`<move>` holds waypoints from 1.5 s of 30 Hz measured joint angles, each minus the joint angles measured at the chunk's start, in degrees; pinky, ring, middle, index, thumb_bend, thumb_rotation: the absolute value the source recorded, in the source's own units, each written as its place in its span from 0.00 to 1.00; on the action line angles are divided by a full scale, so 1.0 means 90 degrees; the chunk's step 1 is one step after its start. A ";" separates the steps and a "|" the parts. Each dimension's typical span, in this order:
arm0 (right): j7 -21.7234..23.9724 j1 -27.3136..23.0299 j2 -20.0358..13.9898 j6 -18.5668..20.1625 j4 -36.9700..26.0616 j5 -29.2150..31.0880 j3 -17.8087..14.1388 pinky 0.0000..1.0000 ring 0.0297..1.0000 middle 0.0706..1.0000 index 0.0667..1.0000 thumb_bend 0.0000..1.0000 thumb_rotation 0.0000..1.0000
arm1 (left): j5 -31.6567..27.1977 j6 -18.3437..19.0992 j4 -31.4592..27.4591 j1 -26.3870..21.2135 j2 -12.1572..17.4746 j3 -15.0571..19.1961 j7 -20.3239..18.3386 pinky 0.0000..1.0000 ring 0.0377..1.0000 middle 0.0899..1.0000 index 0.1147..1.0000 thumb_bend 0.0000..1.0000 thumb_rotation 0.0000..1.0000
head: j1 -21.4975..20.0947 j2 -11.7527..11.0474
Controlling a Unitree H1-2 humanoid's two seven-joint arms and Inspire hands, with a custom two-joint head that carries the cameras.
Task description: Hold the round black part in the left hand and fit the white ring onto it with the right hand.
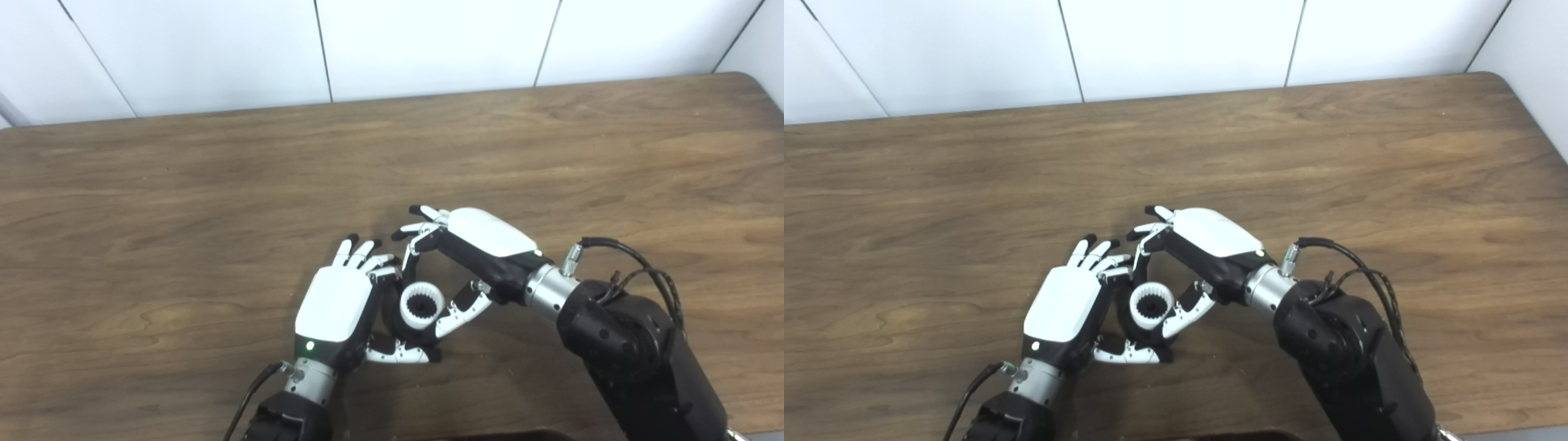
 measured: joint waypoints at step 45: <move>-0.0370 0.0170 -0.0142 -0.0368 0.0332 0.0128 -0.0039 1.00 0.99 0.85 0.55 0.87 0.17 | 0.0150 0.0053 -0.0058 0.0003 -0.0121 -0.0046 -0.0173 1.00 0.92 0.78 0.42 0.52 0.06 | -0.0019 0.0029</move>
